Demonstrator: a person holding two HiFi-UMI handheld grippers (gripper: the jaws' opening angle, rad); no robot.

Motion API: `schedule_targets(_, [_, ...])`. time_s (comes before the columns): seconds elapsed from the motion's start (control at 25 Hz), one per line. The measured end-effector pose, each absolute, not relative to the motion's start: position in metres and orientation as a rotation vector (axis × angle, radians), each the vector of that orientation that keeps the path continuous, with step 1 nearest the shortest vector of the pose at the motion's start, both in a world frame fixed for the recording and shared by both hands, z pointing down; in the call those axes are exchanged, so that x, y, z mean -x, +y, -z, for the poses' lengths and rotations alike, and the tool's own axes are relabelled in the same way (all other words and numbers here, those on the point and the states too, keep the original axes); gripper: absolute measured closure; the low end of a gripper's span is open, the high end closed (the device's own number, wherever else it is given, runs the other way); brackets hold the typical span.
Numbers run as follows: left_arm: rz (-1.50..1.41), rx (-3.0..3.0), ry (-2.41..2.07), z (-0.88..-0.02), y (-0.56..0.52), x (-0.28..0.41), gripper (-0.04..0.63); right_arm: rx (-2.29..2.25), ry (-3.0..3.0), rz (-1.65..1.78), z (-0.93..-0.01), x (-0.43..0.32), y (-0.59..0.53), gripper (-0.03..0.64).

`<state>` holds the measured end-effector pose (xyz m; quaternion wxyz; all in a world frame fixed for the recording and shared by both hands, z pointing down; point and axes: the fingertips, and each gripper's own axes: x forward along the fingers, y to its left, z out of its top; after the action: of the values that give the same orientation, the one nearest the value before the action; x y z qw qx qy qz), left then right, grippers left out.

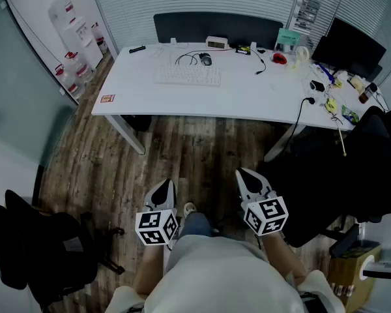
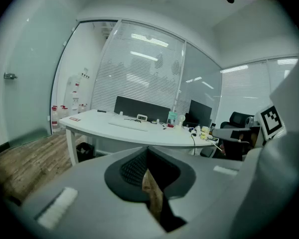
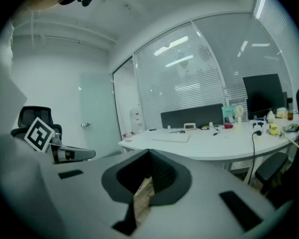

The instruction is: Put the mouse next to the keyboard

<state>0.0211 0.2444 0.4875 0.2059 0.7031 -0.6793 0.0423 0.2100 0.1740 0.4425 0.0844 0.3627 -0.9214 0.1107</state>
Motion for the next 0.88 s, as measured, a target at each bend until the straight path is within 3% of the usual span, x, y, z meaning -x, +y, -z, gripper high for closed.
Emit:
schedule_targets(0.8, [-0.083,-2.053,-1.852,-0.468,0.264,-0.047,0.579,-1.055,-2.763,-0.321,-0.448,-0.218,0.200,0.615])
schedule_targets(0.88, [-0.081,-2.058,-1.844,-0.468,0.266,-0.047,0.499,-1.055,-2.750,-0.327,-0.451,-0.218,0.200,0.615])
